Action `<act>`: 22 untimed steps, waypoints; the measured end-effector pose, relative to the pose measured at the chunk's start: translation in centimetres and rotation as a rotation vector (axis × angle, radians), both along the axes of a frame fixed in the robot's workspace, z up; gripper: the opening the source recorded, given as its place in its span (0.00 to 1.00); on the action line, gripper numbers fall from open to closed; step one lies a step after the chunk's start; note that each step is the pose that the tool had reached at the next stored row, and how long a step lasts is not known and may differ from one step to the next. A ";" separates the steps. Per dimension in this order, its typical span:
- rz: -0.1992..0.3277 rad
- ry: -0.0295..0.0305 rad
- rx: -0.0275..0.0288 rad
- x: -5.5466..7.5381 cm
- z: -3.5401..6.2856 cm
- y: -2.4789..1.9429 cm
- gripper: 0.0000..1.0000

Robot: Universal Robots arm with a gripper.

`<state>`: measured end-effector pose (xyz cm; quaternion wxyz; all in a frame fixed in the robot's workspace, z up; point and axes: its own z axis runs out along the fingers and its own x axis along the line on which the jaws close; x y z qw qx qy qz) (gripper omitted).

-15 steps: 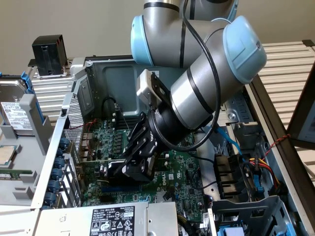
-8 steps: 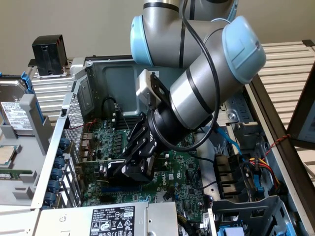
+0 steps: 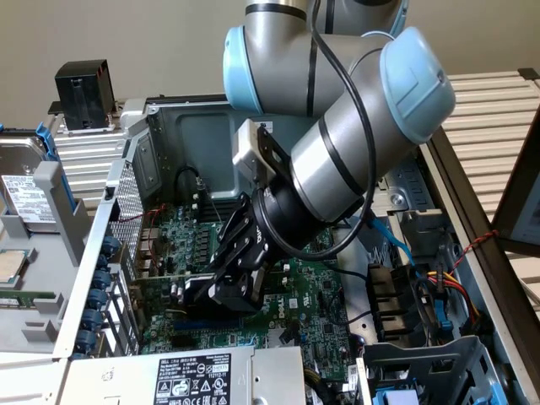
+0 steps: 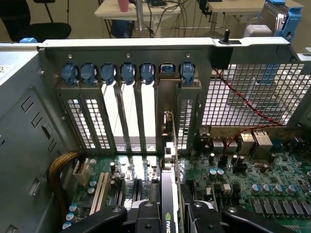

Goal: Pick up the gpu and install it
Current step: 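Insert the gpu into the slot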

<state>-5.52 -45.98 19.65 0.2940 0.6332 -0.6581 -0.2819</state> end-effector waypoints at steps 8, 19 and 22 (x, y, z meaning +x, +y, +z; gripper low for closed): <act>0.000 -0.0067 -0.0002 0.0 0.01 0.00 0.27; 0.000 -0.0187 0.0000 -0.2 0.02 0.00 0.27; 0.000 -0.0215 0.0003 -0.2 0.01 -0.01 0.27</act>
